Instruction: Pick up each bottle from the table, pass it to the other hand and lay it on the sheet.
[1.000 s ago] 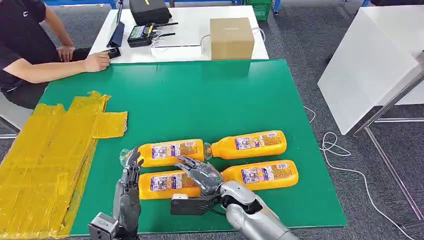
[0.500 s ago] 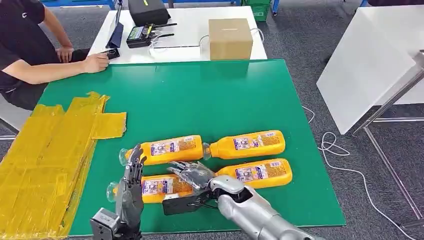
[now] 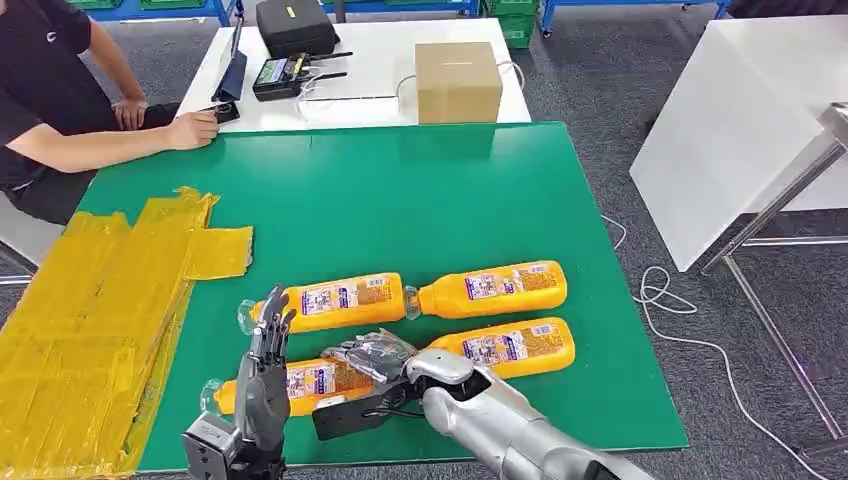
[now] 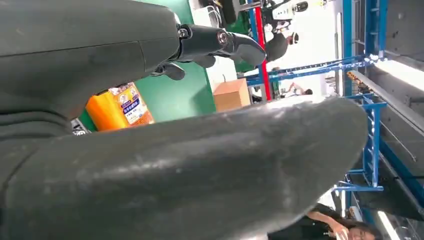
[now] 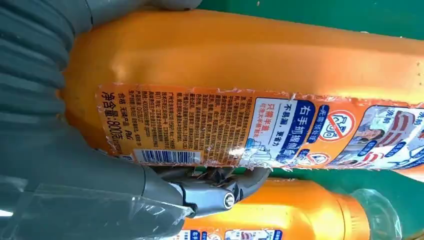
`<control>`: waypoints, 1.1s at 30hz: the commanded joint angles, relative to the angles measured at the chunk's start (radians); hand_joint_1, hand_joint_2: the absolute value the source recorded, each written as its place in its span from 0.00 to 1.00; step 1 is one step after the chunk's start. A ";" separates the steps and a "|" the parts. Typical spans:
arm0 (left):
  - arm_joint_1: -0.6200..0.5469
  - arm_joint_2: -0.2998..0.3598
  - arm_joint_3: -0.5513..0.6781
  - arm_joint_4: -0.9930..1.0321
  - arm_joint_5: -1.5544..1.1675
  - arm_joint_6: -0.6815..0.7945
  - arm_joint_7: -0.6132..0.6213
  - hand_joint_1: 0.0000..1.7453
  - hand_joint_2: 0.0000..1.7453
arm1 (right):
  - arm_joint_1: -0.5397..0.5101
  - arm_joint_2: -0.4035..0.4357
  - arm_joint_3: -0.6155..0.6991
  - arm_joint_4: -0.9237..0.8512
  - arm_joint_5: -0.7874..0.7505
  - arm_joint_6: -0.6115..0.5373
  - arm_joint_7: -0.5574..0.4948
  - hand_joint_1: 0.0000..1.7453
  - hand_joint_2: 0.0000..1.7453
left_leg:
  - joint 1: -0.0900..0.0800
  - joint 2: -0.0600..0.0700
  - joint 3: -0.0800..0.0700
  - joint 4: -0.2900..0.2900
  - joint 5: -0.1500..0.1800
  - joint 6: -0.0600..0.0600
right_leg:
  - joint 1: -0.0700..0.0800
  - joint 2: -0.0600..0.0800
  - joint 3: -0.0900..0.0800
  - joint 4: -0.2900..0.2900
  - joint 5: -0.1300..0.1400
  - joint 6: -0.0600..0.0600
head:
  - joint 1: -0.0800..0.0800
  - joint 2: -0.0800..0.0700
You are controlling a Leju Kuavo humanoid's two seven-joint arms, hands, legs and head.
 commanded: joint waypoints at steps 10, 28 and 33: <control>0.004 -0.014 0.040 -0.001 0.008 0.136 0.004 0.00 0.00 | 0.124 -0.040 -0.054 0.050 -0.061 -0.168 0.069 1.00 1.00 | 0.001 -0.003 0.002 -0.002 0.001 -0.001 | 0.001 -0.004 0.004 -0.003 0.000 0.000 | 0.000 0.000; -0.028 0.026 0.304 -0.105 -0.130 0.411 0.038 0.00 0.00 | 0.344 -0.163 -0.297 -0.426 -0.090 -0.218 0.013 1.00 1.00 | 0.003 -0.005 -0.004 -0.002 0.002 -0.001 | 0.003 -0.006 0.001 -0.005 0.002 -0.002 | 0.000 0.000; -0.015 0.011 0.329 -0.151 -0.102 0.367 0.033 0.00 0.00 | 0.357 -0.159 -0.313 -0.460 -0.099 -0.220 0.007 1.00 1.00 | 0.002 -0.004 -0.005 0.000 0.001 -0.001 | 0.002 -0.004 -0.001 -0.003 0.001 -0.001 | 0.001 0.000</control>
